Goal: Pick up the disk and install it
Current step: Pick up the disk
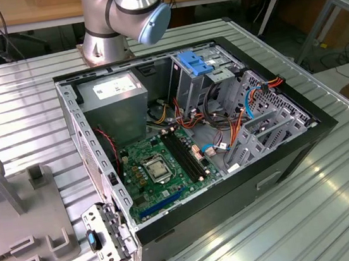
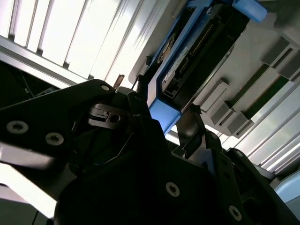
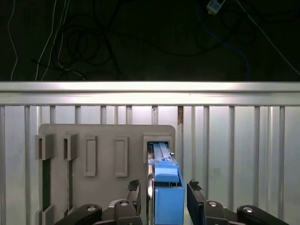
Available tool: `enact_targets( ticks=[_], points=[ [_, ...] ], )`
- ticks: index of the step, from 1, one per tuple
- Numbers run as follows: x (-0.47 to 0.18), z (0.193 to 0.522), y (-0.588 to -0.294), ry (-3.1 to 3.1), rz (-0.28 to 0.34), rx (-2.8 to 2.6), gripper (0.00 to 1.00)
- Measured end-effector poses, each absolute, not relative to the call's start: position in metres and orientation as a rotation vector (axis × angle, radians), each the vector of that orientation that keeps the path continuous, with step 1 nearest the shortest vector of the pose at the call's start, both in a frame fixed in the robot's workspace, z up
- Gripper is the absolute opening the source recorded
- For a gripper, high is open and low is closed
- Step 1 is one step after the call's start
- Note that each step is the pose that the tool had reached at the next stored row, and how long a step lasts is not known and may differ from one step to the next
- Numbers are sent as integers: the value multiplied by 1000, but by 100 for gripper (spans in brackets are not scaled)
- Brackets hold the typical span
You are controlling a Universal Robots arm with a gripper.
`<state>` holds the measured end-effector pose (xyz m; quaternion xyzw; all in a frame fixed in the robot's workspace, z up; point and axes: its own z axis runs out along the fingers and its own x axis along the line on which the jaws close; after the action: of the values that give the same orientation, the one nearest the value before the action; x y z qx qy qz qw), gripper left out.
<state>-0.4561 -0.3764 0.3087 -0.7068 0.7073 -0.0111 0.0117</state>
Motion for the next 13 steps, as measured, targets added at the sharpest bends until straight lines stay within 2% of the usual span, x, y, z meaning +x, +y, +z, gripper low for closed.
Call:
enact_targets(
  ticks=[13],
  points=[
    [-456, 307, -379, 2206, -36, -2205, 51]
  ],
)
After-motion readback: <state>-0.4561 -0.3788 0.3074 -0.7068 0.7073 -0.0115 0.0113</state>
